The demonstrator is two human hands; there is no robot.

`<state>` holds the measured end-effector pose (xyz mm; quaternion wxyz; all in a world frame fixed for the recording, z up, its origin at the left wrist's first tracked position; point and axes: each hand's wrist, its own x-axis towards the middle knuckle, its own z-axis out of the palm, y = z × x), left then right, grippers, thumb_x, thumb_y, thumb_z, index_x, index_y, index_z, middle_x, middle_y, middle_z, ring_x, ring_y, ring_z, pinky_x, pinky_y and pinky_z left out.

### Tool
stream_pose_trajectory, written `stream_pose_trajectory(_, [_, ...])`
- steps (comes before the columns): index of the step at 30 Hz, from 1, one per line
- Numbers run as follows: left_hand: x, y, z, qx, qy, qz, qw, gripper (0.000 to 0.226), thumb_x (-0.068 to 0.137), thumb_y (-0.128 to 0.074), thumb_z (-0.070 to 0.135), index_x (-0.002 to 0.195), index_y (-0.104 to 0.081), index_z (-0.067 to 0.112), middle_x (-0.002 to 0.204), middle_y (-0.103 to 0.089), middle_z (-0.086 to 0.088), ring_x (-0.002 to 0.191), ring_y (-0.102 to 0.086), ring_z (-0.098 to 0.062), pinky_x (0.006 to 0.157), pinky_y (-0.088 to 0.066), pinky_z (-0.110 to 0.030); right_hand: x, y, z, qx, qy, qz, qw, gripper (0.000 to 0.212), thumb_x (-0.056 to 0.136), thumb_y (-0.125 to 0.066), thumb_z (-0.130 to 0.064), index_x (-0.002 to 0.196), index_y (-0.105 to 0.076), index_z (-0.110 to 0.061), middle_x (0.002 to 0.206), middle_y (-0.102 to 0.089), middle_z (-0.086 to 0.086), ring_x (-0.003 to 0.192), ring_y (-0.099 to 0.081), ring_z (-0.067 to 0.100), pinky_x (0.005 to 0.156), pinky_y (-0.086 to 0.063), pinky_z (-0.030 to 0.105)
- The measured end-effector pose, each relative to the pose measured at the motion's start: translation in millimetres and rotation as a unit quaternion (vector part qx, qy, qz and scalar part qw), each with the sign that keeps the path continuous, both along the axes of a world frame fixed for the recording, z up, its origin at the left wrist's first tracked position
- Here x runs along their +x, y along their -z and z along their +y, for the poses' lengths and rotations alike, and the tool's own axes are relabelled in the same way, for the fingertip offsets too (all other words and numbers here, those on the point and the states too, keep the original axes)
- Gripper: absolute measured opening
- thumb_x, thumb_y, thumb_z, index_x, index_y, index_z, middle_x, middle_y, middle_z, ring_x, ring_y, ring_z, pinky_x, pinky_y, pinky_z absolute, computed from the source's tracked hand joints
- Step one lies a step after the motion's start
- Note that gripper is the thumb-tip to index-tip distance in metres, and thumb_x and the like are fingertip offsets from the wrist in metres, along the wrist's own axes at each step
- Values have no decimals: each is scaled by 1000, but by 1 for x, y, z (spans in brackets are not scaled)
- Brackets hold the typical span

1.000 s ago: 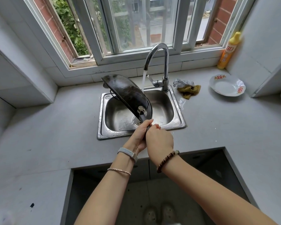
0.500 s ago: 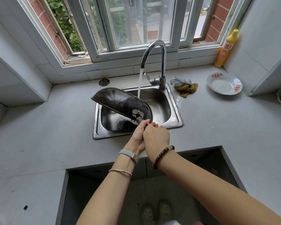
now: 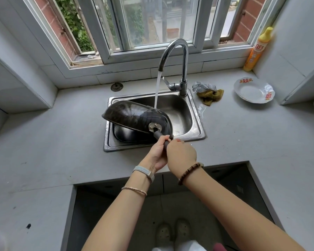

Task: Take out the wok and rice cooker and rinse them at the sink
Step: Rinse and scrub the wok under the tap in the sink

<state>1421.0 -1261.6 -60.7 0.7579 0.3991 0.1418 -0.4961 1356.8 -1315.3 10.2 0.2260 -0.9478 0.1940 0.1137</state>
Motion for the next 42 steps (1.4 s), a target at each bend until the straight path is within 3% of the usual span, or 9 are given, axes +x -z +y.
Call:
stream_pose_trajectory(3, [-3,1,0,11,20,-20,1000,15,94,-52,25,90,-49,10,123,-62,-19,113,-60,-30,110,-38,-40,-8,-8,-11,-64,5,71,995,42,92,-51,-15,133,-41,-8,127,-53,12,116,-54,28,88,-46,34])
stream_pose_trajectory(7, [-3,3,1,16,27,-24,999,27,94,-52,25,69,-49,14,120,-65,-16,110,-55,-28,95,-45,-35,-7,2,-24,148,67,60,985,27,83,-55,-22,107,-55,-10,96,-62,11,79,-65,26,63,-55,30])
stream_pose_trajectory(12, [-1,-2,5,63,59,-39,995,29,95,-50,31,71,-52,16,109,-58,-10,54,-55,-11,41,-44,-19,1,3,-40,532,200,138,811,10,91,-56,-13,83,-50,-12,62,-50,3,42,-47,7,36,-39,14])
stream_pose_trajectory(15, [-2,-11,6,64,80,-25,994,31,98,-46,31,72,-49,16,84,-72,-6,34,-44,-8,34,-39,-14,4,13,-45,649,240,178,699,15,92,-56,-12,79,-49,-13,57,-50,0,36,-46,1,33,-38,11])
stream_pose_trajectory(17, [-2,-11,5,98,90,-44,990,28,98,-48,32,74,-48,17,52,-57,5,32,-42,-6,35,-38,-14,3,18,-46,671,236,190,677,15,94,-52,-10,80,-47,-12,54,-48,-2,34,-43,1,32,-37,10])
stream_pose_trajectory(27, [-16,14,8,132,115,-91,980,25,95,-53,29,77,-51,13,114,-68,-13,53,-60,-16,42,-43,-22,-15,44,-33,591,224,145,761,17,88,-48,1,74,-45,-7,59,-44,6,31,-41,6,33,-34,14])
stream_pose_trajectory(31, [-20,20,6,107,130,-88,982,26,97,-49,27,76,-51,12,110,-69,-13,56,-67,-14,44,-47,-22,-24,49,-33,570,230,124,778,15,87,-49,0,73,-47,-6,59,-46,6,33,-42,6,34,-37,15])
stream_pose_trajectory(36, [-20,28,0,73,143,-79,984,26,94,-52,34,76,-51,15,112,-71,-12,91,-69,-19,81,-47,-34,-30,56,-35,542,235,99,801,10,84,-51,-1,76,-47,-5,58,-48,6,37,-44,10,36,-40,18])
stream_pose_trajectory(42, [-25,29,2,75,150,-54,984,29,99,-47,33,75,-49,16,115,-69,-15,91,-69,-20,62,-54,-25,-37,64,-33,526,227,97,814,6,85,-52,-4,88,-48,-6,60,-50,6,40,-46,11,39,-42,21])
